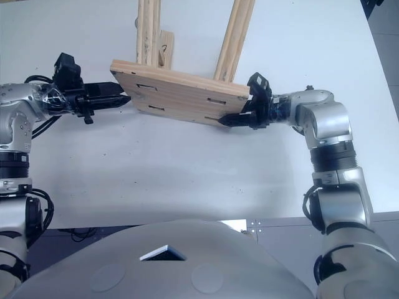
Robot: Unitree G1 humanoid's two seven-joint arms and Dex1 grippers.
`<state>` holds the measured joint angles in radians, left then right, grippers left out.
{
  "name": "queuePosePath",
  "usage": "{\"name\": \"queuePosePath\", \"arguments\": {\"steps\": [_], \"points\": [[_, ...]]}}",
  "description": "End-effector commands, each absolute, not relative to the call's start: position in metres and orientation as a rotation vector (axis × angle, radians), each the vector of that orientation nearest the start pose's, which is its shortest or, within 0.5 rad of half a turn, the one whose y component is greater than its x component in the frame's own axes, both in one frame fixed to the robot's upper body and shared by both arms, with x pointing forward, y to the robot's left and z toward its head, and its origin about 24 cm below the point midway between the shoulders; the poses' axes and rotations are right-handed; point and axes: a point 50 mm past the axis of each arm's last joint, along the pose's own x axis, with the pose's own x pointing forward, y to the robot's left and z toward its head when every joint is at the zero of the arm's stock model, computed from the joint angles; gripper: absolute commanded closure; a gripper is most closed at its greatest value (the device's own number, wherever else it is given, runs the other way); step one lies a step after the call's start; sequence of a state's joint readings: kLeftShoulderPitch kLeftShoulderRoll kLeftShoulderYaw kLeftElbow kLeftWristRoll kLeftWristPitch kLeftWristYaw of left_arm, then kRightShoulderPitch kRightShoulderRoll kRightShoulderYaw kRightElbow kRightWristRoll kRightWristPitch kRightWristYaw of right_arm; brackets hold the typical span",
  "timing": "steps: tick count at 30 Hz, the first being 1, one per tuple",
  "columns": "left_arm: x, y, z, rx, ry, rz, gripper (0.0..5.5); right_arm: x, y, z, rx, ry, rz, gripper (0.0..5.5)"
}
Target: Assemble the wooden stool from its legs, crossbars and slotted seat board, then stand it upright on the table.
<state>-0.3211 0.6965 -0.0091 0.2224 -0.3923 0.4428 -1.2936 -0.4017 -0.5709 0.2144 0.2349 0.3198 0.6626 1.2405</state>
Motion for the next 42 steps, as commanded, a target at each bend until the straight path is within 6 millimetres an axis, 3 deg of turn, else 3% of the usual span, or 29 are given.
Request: {"name": "queuePosePath", "arguments": {"steps": [1, 7, 10, 14, 16, 19, 24, 26, 30, 34, 42], "points": [[0.276, 0.238, 0.083, 0.136, 0.458, -1.133, 3.22, 0.272, -0.182, 0.051, 0.061, 0.731, 1.282, 3.19], [0.280, 0.229, 0.082, 0.090, 0.436, -1.206, 2.97, 0.273, -0.182, 0.048, 0.045, 0.735, 1.298, 3.25], [0.280, 0.217, 0.080, 0.040, 0.429, -1.269, 3.39, 0.274, -0.180, 0.048, 0.056, 0.739, 1.303, 3.27], [0.275, 0.213, 0.080, -0.032, 0.470, -1.315, 3.51, 0.276, -0.177, 0.051, 0.110, 0.750, 1.322, 3.27], [0.267, 0.218, 0.085, -0.102, 0.537, -1.327, 3.53, 0.278, -0.174, 0.066, 0.229, 0.759, 1.353, 3.27], [0.246, 0.226, 0.117, -0.335, 0.606, -1.345, 3.61, 0.282, -0.173, 0.104, 0.448, 0.743, 1.432, 3.27], [0.220, 0.225, 0.145, -0.550, 0.686, -1.277, 3.83, 0.268, -0.170, 0.162, 0.738, 0.716, 1.599, 3.30], [0.219, 0.228, 0.162, -0.653, 0.703, -1.241, 3.87, 0.262, -0.172, 0.171, 0.849, 0.746, 1.623, 3.34], [0.234, 0.249, 0.184, -0.717, 0.647, -1.080, 3.97, 0.280, -0.176, 0.179, 0.999, 0.697, 1.559, 3.51], [0.268, 0.258, 0.180, -0.845, 0.610, -0.844, 4.06, 0.308, -0.174, 0.200, 1.092, 0.632, 1.463, 3.88], [0.337, 0.236, 0.175, -0.994, 0.616, -0.457, 4.07, 0.364, -0.171, 0.163, 1.257, 0.692, 0.831, 4.17]]}}
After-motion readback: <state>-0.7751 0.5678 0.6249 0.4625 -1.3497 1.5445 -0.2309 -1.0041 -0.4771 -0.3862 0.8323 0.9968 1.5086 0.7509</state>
